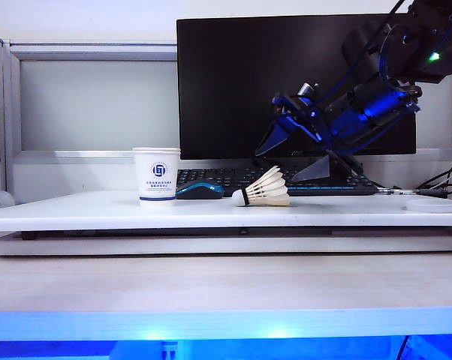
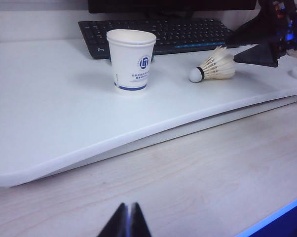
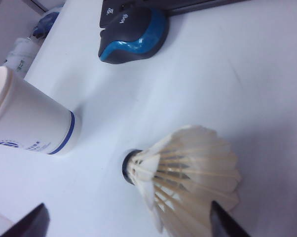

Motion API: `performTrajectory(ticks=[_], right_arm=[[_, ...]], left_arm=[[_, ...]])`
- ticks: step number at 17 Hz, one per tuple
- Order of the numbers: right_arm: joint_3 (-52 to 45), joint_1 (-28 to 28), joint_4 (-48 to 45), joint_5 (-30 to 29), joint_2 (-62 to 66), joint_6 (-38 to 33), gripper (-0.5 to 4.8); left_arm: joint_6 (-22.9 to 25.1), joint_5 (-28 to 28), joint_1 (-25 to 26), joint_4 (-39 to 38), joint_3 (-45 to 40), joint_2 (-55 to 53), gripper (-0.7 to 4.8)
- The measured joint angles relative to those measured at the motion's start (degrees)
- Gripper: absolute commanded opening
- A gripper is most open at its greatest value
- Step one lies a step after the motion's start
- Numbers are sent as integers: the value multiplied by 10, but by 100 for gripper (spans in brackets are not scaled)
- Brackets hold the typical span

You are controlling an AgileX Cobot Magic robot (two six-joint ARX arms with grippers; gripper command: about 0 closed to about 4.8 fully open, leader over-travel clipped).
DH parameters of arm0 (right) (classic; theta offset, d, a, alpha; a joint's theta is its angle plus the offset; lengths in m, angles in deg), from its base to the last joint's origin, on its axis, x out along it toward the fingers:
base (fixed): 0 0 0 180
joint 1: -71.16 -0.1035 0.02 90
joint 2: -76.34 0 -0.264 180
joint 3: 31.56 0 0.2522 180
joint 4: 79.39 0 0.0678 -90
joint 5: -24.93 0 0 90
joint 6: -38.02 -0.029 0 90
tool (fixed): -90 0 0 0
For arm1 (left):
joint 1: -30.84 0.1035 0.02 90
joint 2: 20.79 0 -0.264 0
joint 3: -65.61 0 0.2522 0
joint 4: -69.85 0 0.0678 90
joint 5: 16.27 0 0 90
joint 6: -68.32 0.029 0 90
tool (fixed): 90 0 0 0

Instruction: Pick up the badminton from the table and put it into the white paper cup.

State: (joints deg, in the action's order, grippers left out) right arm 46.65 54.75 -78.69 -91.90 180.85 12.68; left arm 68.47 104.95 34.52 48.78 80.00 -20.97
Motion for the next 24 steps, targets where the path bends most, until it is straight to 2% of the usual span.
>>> performTrajectory(ticks=[4,6,8,9,10,11,18,22,24], right_arm=[[2,-6,1,-10,16,-2,394],[7,-8,0,-18,28,-4,337],[7,-10,0,-17,29,-6,221],[7,-10,-3,-14,29,-6,122],[7,-10,-9,-14,29,-6,52],[7,-10,-13,-13,29,-6,3],[7,-10,-42,-17,29,-6,-7],[32,-11,-39,-69,29,-6,-7],[53,-12,-41,-75,25,-6,-7]], left_arm=[[0,-5,0,0,0,0,21],[0,-6,0,0,0,0,21],[0,-6,0,0,0,0,21],[0,-6,0,0,0,0,21],[0,-6,0,0,0,0,21],[0,-6,0,0,0,0,21],[0,-6,0,0,0,0,21],[0,-6,0,0,0,0,21],[0,-9,0,0,0,0,21]])
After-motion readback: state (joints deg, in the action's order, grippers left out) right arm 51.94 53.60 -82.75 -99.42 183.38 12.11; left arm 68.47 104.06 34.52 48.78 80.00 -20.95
